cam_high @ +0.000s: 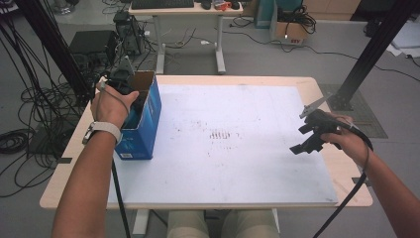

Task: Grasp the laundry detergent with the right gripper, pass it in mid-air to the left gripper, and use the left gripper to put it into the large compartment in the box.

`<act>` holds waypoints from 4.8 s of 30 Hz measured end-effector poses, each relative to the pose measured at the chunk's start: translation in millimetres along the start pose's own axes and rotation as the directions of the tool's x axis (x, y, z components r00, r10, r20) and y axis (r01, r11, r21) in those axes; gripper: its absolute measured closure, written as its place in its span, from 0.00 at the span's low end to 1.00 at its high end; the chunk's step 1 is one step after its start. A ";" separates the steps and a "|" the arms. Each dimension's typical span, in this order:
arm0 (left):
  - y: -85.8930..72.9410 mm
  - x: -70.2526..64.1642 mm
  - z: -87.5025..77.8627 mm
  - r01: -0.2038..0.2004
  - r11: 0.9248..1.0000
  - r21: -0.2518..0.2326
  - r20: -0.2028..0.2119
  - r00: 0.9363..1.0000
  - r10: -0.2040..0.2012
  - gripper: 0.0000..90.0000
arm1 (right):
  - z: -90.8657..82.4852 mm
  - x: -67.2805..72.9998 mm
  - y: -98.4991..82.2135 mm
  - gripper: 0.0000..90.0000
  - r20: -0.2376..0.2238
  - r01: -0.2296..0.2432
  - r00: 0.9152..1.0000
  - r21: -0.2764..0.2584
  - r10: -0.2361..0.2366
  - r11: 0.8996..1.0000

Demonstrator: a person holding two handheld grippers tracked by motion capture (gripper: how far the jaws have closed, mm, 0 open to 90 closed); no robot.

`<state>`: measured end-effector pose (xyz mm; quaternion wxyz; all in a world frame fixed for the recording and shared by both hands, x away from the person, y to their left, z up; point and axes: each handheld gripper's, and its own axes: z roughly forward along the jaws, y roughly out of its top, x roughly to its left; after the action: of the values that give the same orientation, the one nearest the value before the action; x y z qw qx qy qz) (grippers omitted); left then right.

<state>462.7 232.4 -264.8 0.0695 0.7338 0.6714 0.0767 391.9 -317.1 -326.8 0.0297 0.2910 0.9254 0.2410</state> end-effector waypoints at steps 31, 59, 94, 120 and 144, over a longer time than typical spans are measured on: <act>-2.6 6.0 -14.1 0.014 0.999 -0.052 0.080 0.997 -0.010 0.20 | -0.1 -1.0 1.0 0.05 0.002 0.001 1.000 -0.001 -0.001 1.000; -13.7 -36.0 -137.9 -0.259 0.930 -0.260 0.105 0.950 0.294 0.10 | -23.4 2.3 10.4 0.05 0.029 0.012 1.000 -0.012 -0.012 1.000; -36.5 -153.8 -115.0 -0.657 0.693 -0.297 0.198 0.667 0.718 0.10 | -55.2 21.3 38.1 0.05 0.004 0.103 0.995 -0.026 -0.103 0.994; -40.0 -199.4 -83.0 -0.815 0.525 -0.245 0.162 0.500 0.851 0.12 | -54.1 23.4 46.8 0.05 -0.007 0.132 0.991 -0.001 -0.132 0.991; -41.0 -195.6 -81.2 -0.805 0.539 -0.248 0.163 0.514 0.843 0.12 | -52.1 24.8 46.2 0.05 -0.008 0.137 0.991 -0.005 -0.137 0.991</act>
<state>389.0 41.2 -197.5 0.1646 0.9605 0.2189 0.0498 385.4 -292.7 -257.3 0.0430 0.2259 0.9427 0.2417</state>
